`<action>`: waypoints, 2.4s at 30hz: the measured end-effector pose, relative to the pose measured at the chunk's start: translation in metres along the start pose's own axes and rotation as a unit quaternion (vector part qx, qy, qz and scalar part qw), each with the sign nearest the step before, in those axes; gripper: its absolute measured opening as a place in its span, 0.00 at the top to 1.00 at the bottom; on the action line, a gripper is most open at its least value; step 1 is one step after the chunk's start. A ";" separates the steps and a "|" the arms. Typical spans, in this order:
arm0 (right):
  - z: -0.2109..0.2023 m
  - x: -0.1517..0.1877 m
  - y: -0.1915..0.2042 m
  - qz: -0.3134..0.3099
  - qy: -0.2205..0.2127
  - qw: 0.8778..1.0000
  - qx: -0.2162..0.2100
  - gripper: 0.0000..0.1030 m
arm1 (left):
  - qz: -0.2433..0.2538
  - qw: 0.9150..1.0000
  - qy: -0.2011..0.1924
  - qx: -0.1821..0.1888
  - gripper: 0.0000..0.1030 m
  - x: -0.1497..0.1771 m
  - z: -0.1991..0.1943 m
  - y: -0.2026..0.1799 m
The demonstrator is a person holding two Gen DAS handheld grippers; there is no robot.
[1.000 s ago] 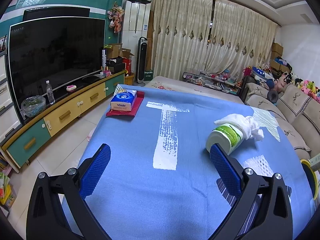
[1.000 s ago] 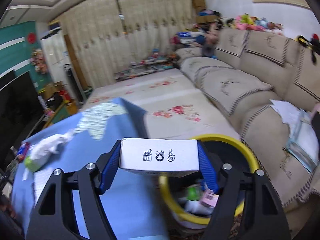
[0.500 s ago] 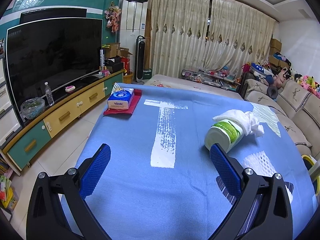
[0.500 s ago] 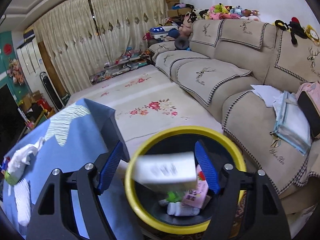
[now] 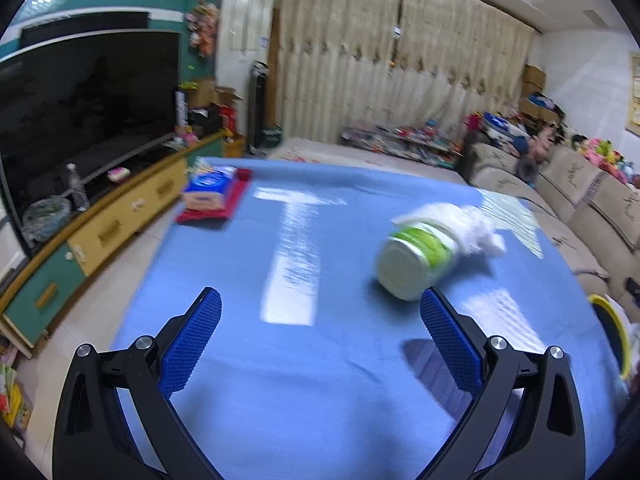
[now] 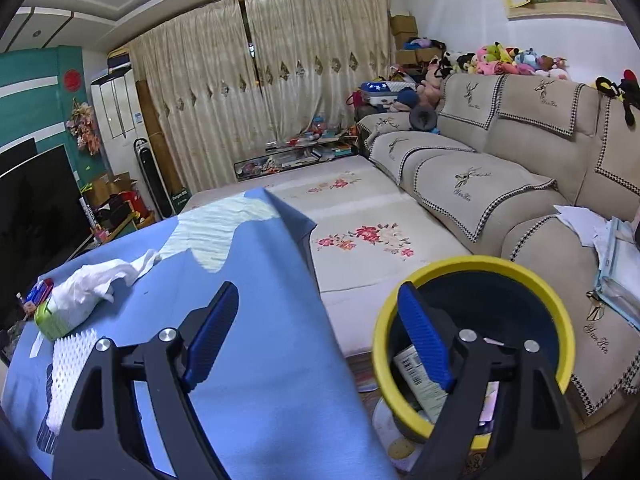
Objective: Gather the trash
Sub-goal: 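Move the right gripper back toward the table, then grasp the white foam fruit net with the left gripper, then carry the foam net to the yellow bin and release it with the left gripper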
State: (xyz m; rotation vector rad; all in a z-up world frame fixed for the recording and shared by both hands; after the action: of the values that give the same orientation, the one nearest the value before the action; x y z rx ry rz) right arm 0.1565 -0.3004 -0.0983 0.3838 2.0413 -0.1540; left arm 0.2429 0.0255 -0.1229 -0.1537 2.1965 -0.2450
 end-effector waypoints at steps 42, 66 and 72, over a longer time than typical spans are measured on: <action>0.003 0.001 -0.010 0.033 0.006 0.999 -0.020 0.23 | -0.007 0.984 0.176 -0.020 0.69 0.073 0.047 -0.168; -0.067 -0.001 -0.097 0.093 -0.065 0.993 0.036 0.23 | 0.117 0.969 0.166 0.143 0.83 0.048 -0.004 -0.284; -0.095 0.019 -0.142 0.098 -0.064 0.988 0.101 0.23 | 0.176 0.945 0.185 0.204 0.82 0.066 0.003 -0.378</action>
State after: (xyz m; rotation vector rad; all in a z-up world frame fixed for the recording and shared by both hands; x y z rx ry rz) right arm 0.0216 -0.4046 -0.0762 0.6809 1.8556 -0.2590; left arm 0.2144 -0.3553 -0.0885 0.5537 2.4350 -0.5548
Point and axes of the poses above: each gripper's, at about its wrist camera, not at the fingertips, and z roughly the way its jaws point, y to its left, x to its underside, the point moved 5 cm from there along z, roughly the way its jaws point, and after that the axes turned 8 degrees about -z, right-handed, at the moved point
